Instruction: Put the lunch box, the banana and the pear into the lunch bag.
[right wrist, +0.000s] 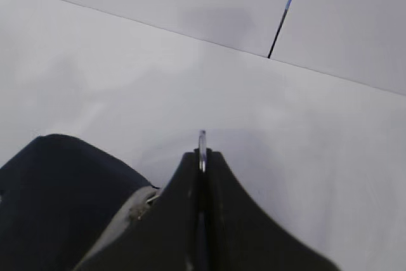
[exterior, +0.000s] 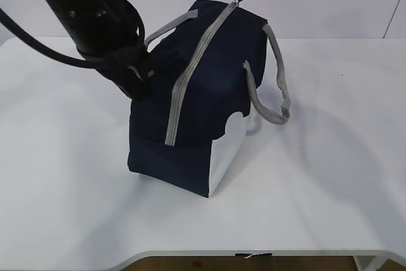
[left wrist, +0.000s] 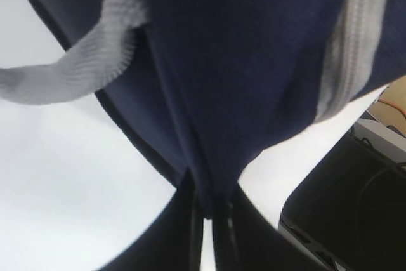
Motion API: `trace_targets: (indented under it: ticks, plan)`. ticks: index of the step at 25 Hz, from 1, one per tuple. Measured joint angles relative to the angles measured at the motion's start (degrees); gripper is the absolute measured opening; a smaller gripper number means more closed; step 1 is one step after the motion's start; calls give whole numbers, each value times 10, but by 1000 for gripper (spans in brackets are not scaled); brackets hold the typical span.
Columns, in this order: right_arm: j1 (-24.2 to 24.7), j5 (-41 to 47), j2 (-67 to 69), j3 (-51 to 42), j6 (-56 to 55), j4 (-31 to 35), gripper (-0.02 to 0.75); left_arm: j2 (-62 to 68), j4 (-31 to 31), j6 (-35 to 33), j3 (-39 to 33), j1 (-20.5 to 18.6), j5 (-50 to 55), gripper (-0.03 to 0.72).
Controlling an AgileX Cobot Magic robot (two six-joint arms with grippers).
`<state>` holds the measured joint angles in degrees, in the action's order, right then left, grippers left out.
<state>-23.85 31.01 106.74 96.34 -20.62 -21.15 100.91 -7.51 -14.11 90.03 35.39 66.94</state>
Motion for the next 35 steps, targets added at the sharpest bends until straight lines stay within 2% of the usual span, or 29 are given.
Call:
trace_targets:
  ticks: [23,29,35]
  plan:
    - [24,29,73,84,0,30,6,-10,1,0,0,0,4,-1]
    - [35,65,84,85,-1,42,6,-38,8,0,0,0,1,-2]
    - [38,80,90,88,-1,86,6,-39,25,0,0,0,9,-2]
